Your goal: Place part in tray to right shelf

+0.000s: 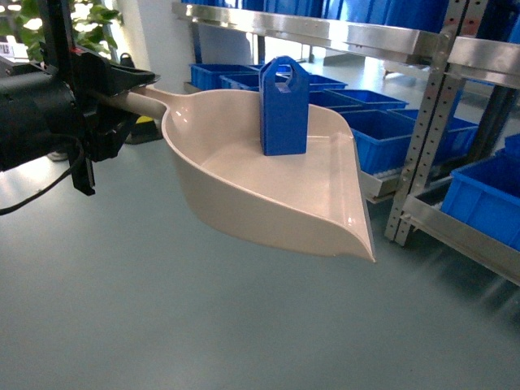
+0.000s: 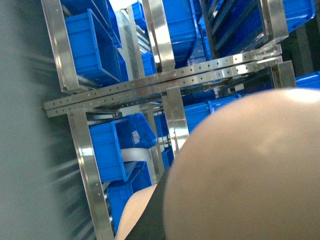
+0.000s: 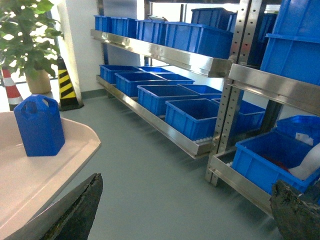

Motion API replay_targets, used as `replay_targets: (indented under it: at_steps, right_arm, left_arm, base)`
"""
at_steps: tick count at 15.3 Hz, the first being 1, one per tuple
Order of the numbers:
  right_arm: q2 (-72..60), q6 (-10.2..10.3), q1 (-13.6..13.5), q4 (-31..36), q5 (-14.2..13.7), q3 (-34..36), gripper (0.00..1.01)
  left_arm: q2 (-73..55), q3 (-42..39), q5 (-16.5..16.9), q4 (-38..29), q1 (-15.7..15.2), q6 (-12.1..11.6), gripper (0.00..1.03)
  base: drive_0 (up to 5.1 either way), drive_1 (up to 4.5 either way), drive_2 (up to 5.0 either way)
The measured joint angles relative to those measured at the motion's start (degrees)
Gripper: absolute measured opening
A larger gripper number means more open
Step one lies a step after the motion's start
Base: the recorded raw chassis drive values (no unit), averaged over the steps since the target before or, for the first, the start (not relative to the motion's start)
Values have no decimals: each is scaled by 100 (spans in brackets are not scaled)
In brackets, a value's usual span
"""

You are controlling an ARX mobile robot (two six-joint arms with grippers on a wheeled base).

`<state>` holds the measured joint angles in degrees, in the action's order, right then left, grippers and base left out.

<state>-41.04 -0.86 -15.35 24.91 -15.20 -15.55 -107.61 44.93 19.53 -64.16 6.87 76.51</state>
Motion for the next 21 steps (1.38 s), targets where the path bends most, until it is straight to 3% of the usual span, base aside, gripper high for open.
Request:
replay_targets:
  at_steps: [21]
  right_arm:
    - [0,0,0,0,0,2,98]
  left_arm:
    - [0,0,0,0,4,0,14]
  base:
    - [-184,-184,-184]
